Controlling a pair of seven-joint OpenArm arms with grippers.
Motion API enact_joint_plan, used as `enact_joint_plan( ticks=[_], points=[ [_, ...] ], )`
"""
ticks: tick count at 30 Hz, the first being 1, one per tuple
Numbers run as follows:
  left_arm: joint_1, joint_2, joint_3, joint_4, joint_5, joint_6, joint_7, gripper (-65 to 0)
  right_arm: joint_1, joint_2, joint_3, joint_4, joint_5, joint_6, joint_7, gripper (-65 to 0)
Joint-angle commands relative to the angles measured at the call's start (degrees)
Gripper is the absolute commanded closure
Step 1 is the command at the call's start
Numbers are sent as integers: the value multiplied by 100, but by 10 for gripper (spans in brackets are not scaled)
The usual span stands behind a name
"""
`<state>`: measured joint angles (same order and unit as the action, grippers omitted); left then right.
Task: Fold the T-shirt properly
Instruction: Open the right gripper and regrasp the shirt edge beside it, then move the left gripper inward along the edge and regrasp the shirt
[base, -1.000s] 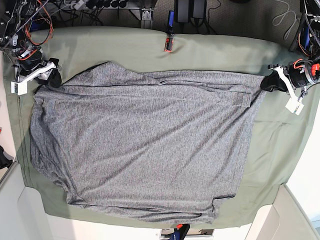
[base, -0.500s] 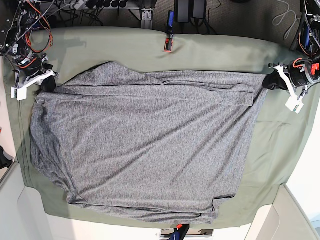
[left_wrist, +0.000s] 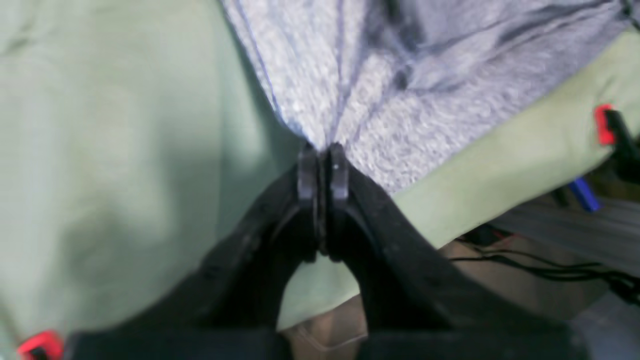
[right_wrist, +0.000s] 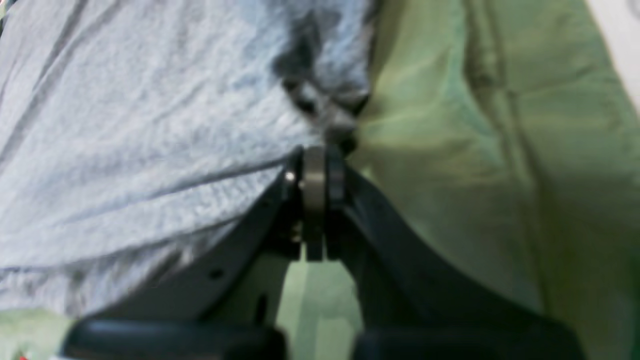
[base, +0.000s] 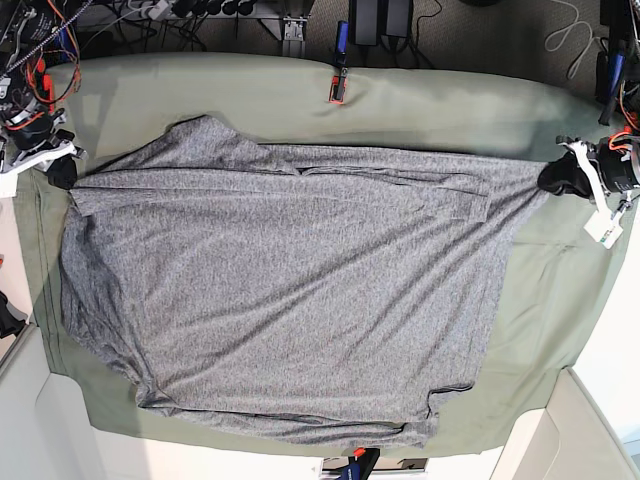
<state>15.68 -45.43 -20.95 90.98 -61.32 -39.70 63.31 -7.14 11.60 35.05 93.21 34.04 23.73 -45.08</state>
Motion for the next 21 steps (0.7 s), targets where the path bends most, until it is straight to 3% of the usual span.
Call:
enact_joint_plan(
  ticks=[1,10,14,17,19,21],
  points=[
    [-81,-192,-74,66,52,-30,-195,0,186,76,20,92,90,7,153,0],
    [-153,-203,-72,39,129,-30,-356,0,520,74,-492,-153,94,76,4,0],
    [-153,-205,-72,42,107,-30,-144,-7,518,72,-621,-140,531,442,-142,0],
    [-153,-208,-72,42,-28,-30,232,-175,518,74,-619,-129,717,509,-179,-101],
    [-144,-205,-72,42,-131,-30,341,-294,516,74,-619,-127,815,592,-236,-120],
    [-107,-205,-72,42,-157,-30,337,-331,470,74,-621,-114,964,664,-284,-120]
  ],
)
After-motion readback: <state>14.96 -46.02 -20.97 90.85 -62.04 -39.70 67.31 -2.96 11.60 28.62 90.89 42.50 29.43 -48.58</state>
